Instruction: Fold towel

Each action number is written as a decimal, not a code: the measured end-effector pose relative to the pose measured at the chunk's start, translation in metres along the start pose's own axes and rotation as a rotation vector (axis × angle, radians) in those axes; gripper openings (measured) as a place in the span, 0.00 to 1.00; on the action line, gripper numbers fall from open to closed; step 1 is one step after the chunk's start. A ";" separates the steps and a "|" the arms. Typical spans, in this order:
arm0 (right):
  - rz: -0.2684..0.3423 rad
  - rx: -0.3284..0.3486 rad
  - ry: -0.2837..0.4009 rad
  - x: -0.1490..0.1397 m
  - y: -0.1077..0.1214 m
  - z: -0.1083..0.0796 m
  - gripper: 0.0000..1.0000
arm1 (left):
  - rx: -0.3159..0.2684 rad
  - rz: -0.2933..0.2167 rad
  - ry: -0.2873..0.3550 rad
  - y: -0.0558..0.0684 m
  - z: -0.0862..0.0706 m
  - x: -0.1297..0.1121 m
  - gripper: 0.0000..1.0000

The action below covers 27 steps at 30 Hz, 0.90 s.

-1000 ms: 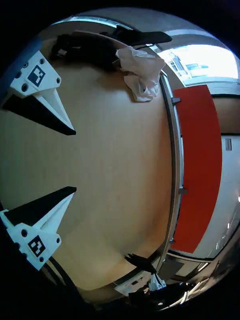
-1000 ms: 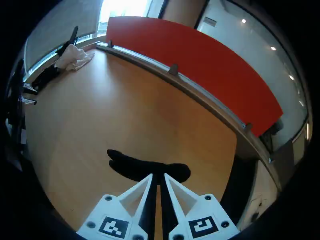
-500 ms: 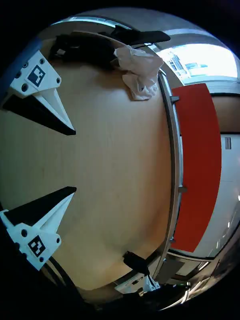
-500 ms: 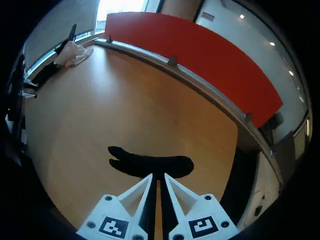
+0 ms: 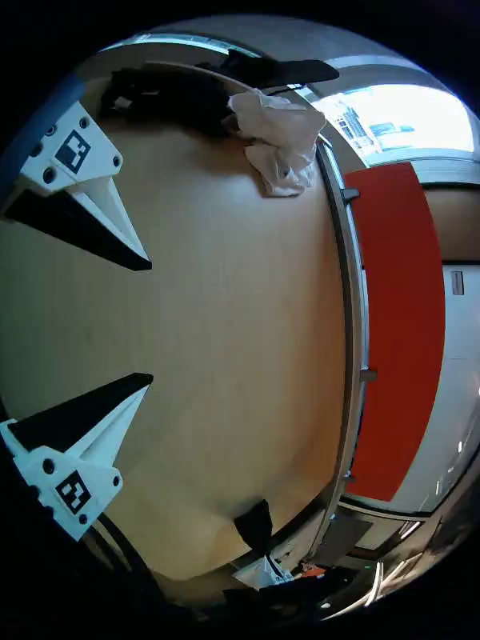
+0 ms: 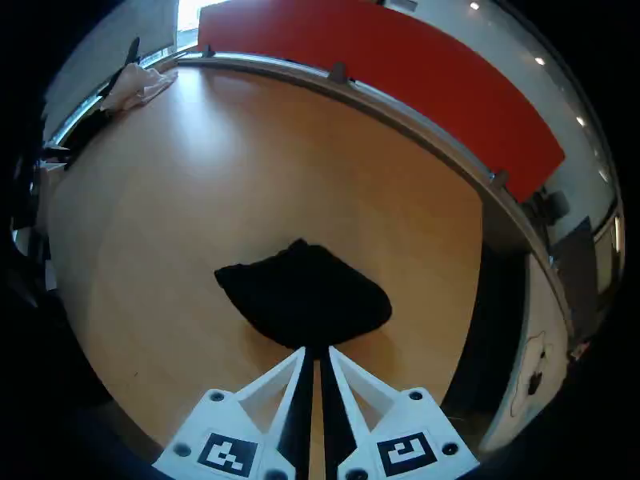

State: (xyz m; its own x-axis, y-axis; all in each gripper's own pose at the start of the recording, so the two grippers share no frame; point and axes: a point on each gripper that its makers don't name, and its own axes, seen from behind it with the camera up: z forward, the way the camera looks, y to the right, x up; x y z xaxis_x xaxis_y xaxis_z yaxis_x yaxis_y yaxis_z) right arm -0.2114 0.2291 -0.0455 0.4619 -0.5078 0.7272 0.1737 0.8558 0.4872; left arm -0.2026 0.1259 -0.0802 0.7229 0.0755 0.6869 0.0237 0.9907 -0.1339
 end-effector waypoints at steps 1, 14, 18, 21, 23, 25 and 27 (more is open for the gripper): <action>0.004 0.001 -0.008 -0.005 0.000 0.001 0.05 | 0.000 0.000 0.000 0.000 0.000 0.000 0.95; 0.023 -0.001 -0.116 -0.053 0.000 0.014 0.05 | 0.002 0.008 -0.006 0.000 -0.003 -0.004 0.95; 0.025 -0.006 -0.136 -0.058 0.001 0.016 0.05 | 0.005 0.006 -0.008 -0.002 -0.004 -0.006 0.95; 0.029 -0.009 -0.147 -0.061 0.003 0.018 0.05 | 0.006 0.004 -0.009 -0.003 -0.005 -0.007 0.95; 0.032 -0.011 -0.154 -0.063 0.004 0.019 0.05 | 0.007 0.004 -0.010 -0.003 -0.005 -0.007 0.95; 0.032 -0.015 -0.167 -0.066 0.005 0.020 0.05 | 0.009 0.005 -0.010 -0.004 -0.006 -0.008 0.95; 0.032 -0.020 -0.181 -0.070 0.007 0.022 0.05 | 0.011 0.006 -0.012 -0.005 -0.006 -0.009 0.95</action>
State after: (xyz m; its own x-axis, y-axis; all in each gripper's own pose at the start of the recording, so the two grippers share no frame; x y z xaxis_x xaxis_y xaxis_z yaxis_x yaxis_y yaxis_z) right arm -0.2613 0.2686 -0.0824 0.3035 -0.4880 0.8184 0.1793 0.8728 0.4539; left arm -0.2049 0.1196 -0.0903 0.7149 0.0829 0.6943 0.0116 0.9914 -0.1304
